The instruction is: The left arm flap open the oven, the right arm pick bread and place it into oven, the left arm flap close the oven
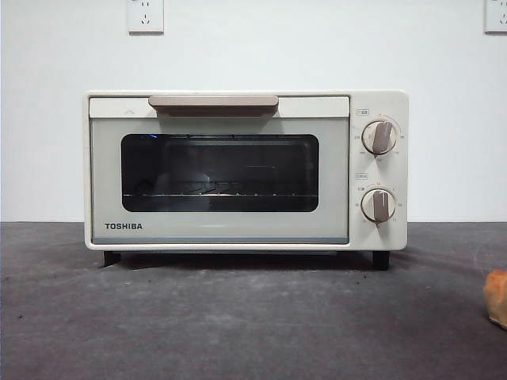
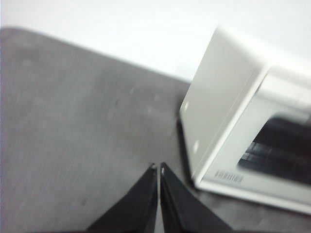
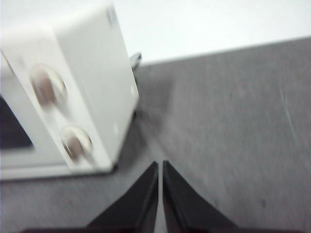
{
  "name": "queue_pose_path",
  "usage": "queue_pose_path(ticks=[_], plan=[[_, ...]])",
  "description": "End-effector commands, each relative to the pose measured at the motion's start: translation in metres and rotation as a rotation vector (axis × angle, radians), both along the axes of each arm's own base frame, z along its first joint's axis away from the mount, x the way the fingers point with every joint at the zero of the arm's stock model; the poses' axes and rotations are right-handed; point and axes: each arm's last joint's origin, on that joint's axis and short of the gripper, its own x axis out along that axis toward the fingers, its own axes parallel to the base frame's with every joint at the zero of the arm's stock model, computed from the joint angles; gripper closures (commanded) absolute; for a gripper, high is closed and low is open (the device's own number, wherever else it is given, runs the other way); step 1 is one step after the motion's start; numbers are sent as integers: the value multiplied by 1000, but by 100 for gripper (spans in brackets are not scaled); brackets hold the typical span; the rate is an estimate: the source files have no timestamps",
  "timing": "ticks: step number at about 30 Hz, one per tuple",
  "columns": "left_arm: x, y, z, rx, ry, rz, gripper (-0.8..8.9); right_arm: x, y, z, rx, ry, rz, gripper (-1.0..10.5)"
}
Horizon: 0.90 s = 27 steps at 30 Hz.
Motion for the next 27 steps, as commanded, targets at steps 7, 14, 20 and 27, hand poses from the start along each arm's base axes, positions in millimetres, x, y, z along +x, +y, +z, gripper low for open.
queue_pose_path(ticks=[7,14,20,27], plan=[[3,-1,51,-164,14,-20,801,-15,0,72,67,-50,35,935],[10,-8,97,-115,59,-141,801,-14,4,117,38,27,158,935],[16,-16,129,-48,70,-289,801,-6,9,150,8,46,314,935],[27,-28,150,42,130,-511,801,-3,12,174,-74,67,466,935]])
